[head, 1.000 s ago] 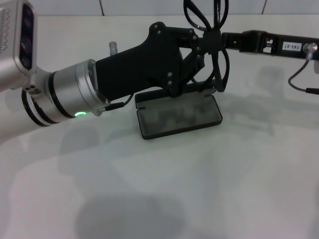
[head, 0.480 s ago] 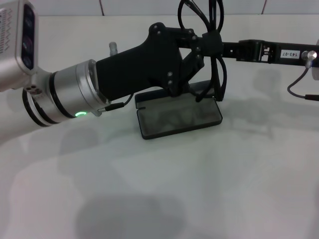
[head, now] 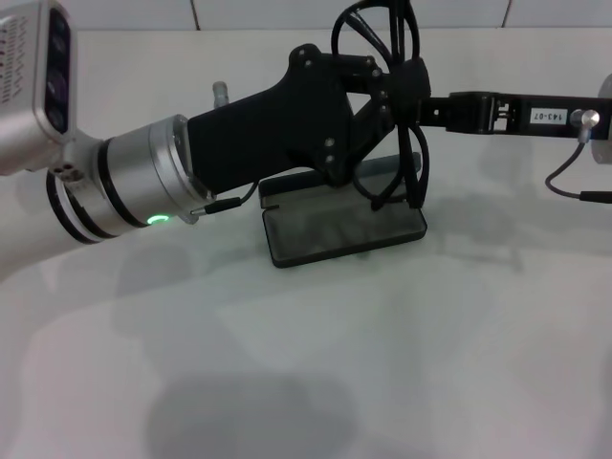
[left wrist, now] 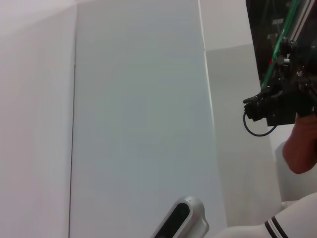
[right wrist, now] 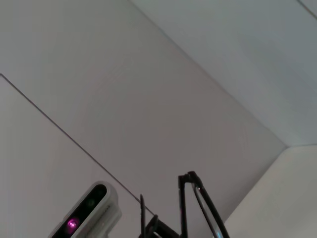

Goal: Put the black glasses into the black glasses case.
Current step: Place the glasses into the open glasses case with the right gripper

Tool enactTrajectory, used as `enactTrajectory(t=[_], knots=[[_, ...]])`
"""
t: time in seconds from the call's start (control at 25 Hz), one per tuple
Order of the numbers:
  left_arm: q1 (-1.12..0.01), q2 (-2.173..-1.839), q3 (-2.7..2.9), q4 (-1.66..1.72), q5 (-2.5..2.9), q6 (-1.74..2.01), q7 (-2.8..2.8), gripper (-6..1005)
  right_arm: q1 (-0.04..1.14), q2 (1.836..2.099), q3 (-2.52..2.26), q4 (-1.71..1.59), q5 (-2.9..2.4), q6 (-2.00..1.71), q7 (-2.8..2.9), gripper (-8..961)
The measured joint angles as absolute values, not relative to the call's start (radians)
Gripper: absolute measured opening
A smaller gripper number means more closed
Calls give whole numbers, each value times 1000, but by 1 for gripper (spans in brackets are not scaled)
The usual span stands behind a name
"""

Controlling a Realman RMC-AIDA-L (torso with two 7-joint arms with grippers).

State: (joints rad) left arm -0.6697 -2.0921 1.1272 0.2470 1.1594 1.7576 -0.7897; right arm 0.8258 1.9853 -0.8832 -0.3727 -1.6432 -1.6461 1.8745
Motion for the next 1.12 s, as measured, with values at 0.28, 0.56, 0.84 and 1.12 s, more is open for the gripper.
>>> enactTrajectory(t=[0.28,0.56,0.84,1.12], knots=[[-673,-2092,1129,247,1160,1759,-790,14,826,1982,-883,-373,-1641,-1650,1874,148],[-639,-2089,1126,265,1123,1775,-790,14,814,1975,-871,-374,-1634,-1651,1875,149],[-632,-2085,1128,268,1120,1775,-795,14,813,1974,-870,-374,-1623,-1654,1878,150],[-633,-2087,1134,266,1122,1774,-802,14,818,1973,-873,-374,-1618,-1655,1878,151]])
